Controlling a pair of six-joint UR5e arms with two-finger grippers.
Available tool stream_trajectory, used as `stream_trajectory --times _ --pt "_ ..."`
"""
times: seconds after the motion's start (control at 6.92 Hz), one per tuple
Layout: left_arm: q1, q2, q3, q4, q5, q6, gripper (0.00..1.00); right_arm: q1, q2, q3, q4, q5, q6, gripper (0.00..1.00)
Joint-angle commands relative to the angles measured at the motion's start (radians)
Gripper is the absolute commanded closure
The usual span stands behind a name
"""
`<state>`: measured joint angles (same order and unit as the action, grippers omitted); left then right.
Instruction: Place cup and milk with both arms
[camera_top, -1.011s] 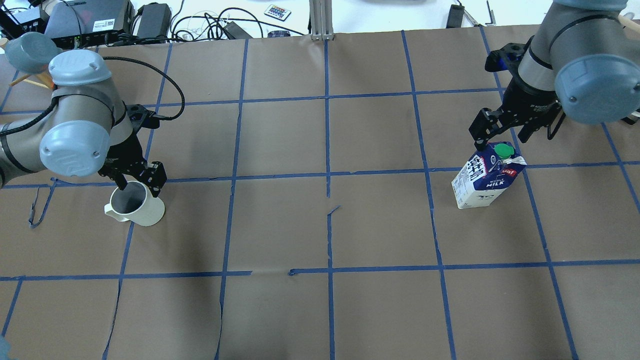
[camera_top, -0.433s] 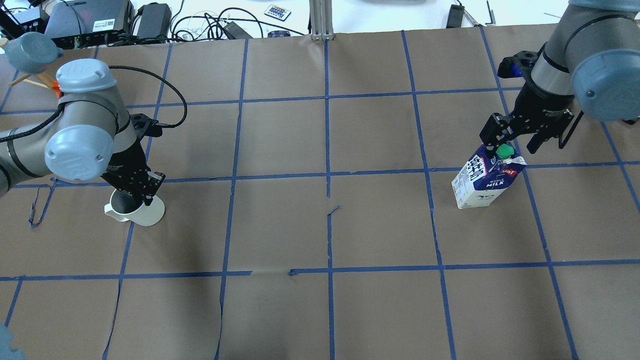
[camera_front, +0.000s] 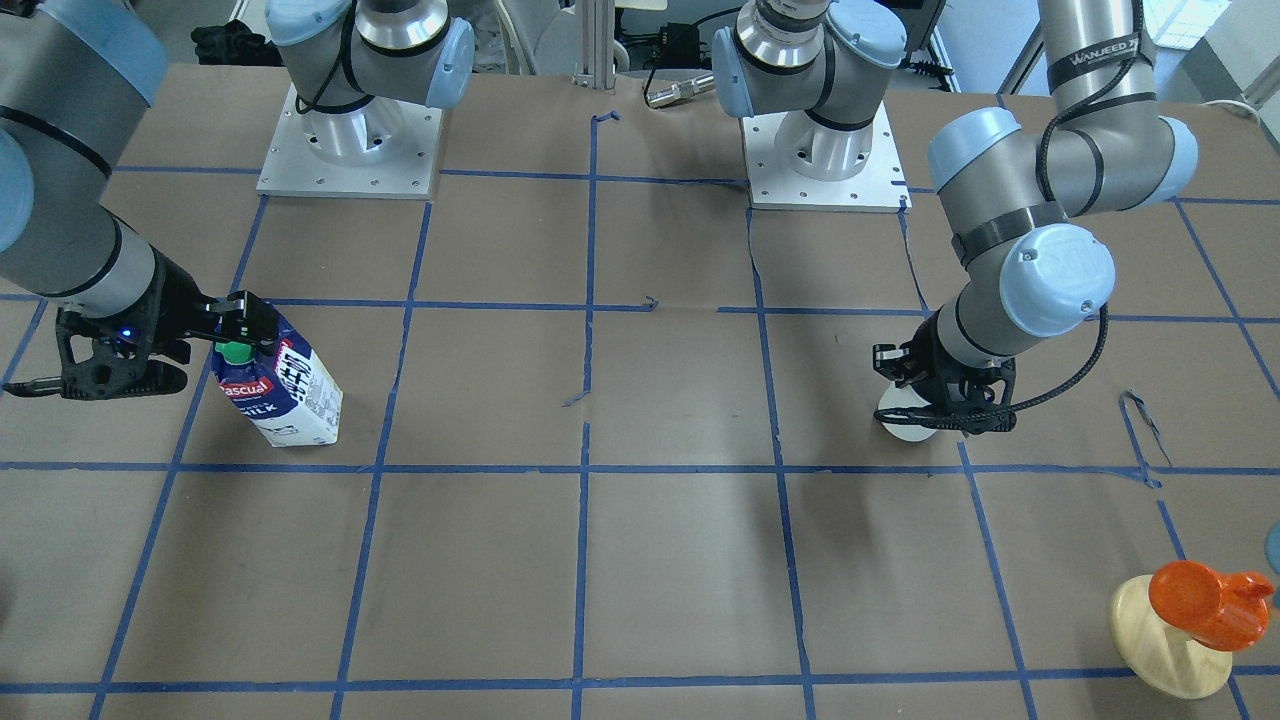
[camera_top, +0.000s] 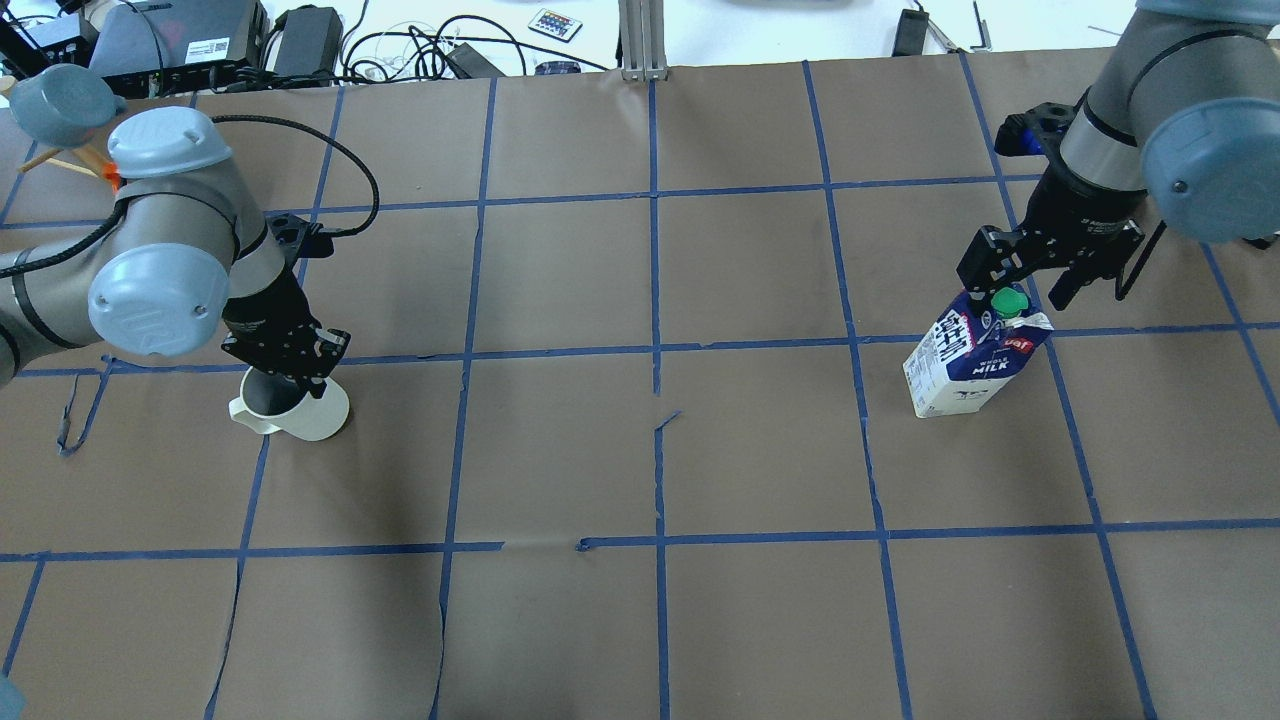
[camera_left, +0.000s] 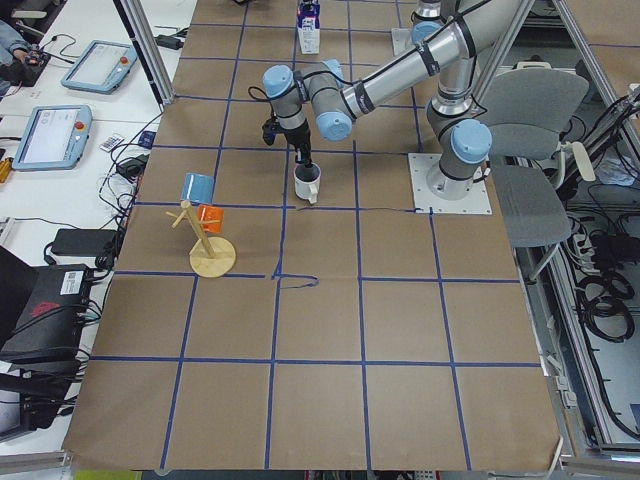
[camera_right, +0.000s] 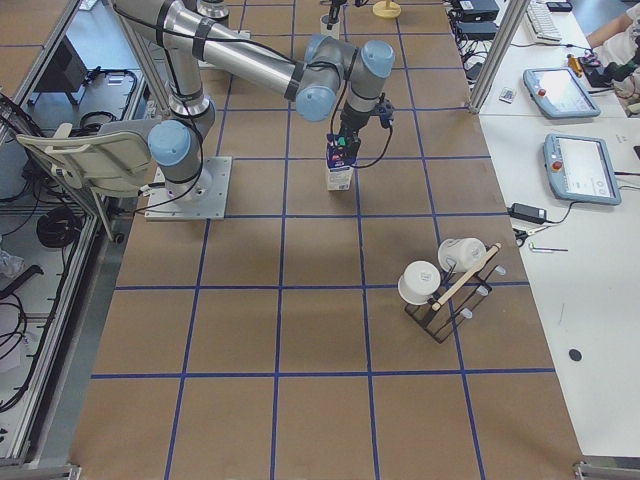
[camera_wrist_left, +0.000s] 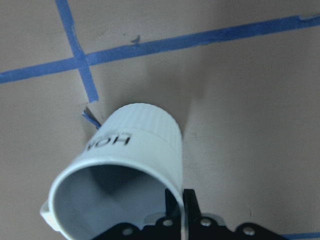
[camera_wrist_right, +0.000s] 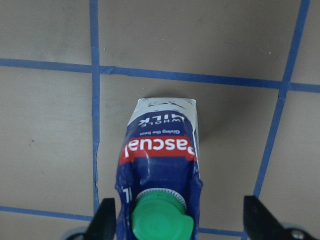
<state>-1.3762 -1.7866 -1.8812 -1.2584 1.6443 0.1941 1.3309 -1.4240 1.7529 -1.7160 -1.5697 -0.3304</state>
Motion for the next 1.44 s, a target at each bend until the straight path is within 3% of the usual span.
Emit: stream_trajectory --times 0.0,0.29,0.43,0.87,1.16,1.3 --pt "-0.201 -0.007 0.084 -0.03 -0.08 -0.311 1.0 -0.001 0.007 -0.001 -0.004 0.002 0.001 0.13" --pt "-0.422 -0.023 0.126 -0.033 -0.153 -0.613 1.0 0.001 0.007 -0.004 -0.005 0.002 0.001 0.34" --pt "-0.536 -0.036 0.131 -0.026 -0.181 -0.675 1.0 0.001 0.005 -0.007 -0.007 0.034 0.002 0.52" --pt "-0.736 -0.043 0.11 -0.042 -0.187 -0.768 1.0 0.002 0.004 -0.016 -0.014 0.048 0.002 0.8" --pt "-0.744 -0.047 0.094 -0.047 -0.219 -0.769 1.0 0.004 0.007 -0.082 0.009 0.048 0.002 0.79" --pt "-0.745 -0.053 0.091 -0.064 -0.224 -0.769 0.78 0.013 0.007 -0.085 0.022 0.048 0.004 0.79"
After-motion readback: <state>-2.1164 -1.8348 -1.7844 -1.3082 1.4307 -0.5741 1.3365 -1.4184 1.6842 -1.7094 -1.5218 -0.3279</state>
